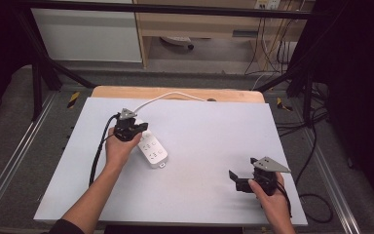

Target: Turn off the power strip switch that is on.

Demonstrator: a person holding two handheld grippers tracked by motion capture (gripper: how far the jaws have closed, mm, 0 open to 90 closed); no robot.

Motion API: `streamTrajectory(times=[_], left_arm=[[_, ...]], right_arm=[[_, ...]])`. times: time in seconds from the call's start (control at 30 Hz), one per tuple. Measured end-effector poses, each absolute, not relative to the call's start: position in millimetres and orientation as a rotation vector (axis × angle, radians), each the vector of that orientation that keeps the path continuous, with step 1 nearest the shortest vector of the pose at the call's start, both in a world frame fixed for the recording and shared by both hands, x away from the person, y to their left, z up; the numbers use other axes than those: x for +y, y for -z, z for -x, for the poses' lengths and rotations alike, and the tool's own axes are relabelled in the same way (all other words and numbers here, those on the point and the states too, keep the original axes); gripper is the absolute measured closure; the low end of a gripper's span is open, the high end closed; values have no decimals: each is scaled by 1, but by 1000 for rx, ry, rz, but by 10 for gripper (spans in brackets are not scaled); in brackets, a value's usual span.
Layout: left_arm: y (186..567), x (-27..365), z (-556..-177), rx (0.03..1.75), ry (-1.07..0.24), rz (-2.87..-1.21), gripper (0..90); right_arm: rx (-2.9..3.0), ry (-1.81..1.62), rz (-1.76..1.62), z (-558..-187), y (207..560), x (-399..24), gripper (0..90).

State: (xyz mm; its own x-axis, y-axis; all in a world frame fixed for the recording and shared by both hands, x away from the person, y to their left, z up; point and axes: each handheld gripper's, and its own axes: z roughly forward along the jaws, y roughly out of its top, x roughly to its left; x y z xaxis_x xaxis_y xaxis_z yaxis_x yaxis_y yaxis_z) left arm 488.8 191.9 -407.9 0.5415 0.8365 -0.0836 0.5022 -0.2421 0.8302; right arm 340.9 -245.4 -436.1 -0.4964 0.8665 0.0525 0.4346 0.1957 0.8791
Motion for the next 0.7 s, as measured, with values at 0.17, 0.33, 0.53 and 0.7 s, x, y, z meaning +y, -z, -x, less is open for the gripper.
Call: streamTrajectory(times=[0.17,0.33,0.53,0.7], left_arm=[[410,192,-489,1083,-487,-1899,900],[413,192,-489,1084,-488,-1904,900],[419,193,-489,1089,-476,-1917,900],[421,193,-489,1090,-474,-1921,900]], right_arm=[[2021,-1246,-1211,-341,436,-245,32],[2020,-1247,-1212,-341,436,-246,32],[2020,-1247,-1211,-341,436,-246,31],[2022,-1248,-1213,-341,436,-246,30]])
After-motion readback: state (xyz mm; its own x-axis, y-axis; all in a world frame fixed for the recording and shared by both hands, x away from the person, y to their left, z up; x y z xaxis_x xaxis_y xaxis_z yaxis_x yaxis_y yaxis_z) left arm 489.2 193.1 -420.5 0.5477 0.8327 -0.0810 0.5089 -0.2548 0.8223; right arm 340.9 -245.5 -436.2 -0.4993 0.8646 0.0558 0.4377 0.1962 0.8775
